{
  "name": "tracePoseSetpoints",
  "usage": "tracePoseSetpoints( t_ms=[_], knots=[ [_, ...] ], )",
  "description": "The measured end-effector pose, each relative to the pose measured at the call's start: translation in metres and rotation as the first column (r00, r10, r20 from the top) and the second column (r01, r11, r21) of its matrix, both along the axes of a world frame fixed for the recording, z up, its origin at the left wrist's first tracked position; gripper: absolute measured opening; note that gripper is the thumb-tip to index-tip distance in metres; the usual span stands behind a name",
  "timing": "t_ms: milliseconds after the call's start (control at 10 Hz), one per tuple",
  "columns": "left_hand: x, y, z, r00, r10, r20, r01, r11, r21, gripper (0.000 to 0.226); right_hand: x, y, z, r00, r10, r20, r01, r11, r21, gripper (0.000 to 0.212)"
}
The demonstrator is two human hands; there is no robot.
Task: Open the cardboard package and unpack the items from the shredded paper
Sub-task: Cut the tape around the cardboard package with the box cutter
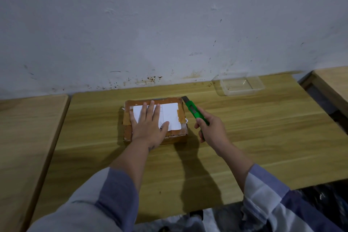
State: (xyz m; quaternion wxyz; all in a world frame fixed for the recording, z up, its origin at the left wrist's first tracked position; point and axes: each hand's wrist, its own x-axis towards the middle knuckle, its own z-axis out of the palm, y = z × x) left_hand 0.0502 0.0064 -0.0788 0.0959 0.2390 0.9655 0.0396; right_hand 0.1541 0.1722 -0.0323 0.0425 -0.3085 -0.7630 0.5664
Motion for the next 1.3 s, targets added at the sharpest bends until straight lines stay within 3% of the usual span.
tracePoseSetpoints(
  t_ms=[1000, 1200, 1300],
  knots=[
    [-0.002, 0.000, -0.001, 1.000, 0.000, -0.003, 0.000, 1.000, -0.002, 0.071, -0.006, -0.003, -0.003, 0.998, -0.024, 0.066, 0.023, 1.000, 0.012, 0.046],
    [-0.002, 0.000, -0.001, 1.000, -0.005, 0.000, 0.005, 1.000, 0.002, 0.070, -0.018, 0.003, 0.015, 0.989, 0.042, 0.138, -0.025, 0.992, -0.126, 0.038],
    [-0.002, 0.000, 0.000, 1.000, -0.006, 0.004, 0.006, 1.000, 0.005, 0.070, -0.026, 0.005, 0.018, 0.978, 0.089, 0.186, -0.059, 0.985, -0.163, 0.048]
  ],
)
